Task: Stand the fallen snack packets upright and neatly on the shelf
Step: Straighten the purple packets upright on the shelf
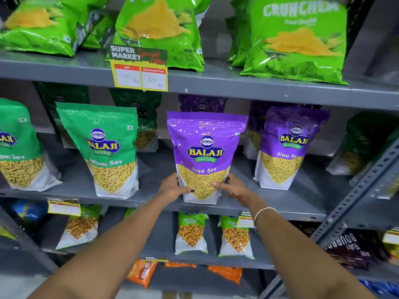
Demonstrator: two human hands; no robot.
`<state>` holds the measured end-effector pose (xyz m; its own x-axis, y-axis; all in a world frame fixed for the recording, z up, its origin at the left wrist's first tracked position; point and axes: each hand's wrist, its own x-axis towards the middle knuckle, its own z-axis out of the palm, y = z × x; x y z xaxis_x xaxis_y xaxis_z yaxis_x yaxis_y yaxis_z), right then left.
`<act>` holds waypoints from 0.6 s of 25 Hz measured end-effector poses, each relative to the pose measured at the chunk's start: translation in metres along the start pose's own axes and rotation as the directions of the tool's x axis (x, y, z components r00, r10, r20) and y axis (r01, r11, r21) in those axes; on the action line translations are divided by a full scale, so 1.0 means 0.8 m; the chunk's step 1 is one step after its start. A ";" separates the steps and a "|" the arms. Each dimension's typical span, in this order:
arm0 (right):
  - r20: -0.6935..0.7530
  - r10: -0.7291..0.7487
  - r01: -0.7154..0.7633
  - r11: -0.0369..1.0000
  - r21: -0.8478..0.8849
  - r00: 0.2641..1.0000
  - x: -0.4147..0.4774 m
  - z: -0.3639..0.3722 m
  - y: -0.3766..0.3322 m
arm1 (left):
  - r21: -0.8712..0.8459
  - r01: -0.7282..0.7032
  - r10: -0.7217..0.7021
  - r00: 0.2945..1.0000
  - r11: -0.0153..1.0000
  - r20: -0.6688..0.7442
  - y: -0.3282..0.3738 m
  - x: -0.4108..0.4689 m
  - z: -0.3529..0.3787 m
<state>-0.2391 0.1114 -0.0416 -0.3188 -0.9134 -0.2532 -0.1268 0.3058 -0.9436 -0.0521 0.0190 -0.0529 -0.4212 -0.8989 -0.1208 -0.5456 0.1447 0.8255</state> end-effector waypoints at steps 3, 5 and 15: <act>0.012 -0.002 0.002 1.000 -0.018 1.000 0.004 0.000 0.003 | -0.017 0.005 -0.005 1.000 1.000 0.000 0.001 -0.001 0.001; 0.007 0.005 -0.005 1.000 -0.025 1.000 0.005 0.001 0.004 | 0.010 0.020 -0.020 1.000 1.000 0.022 0.001 -0.001 0.000; -0.389 0.100 -0.150 0.983 -0.101 0.916 -0.043 -0.131 0.038 | 0.560 0.093 -0.472 0.661 0.823 0.583 0.086 -0.014 0.042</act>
<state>-0.3302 0.1800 -0.0390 -0.6703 -0.7011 -0.2433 -0.1713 0.4652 -0.8685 -0.1096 0.0529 -0.0131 -0.4437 -0.4211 -0.7911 -0.8942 0.2668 0.3595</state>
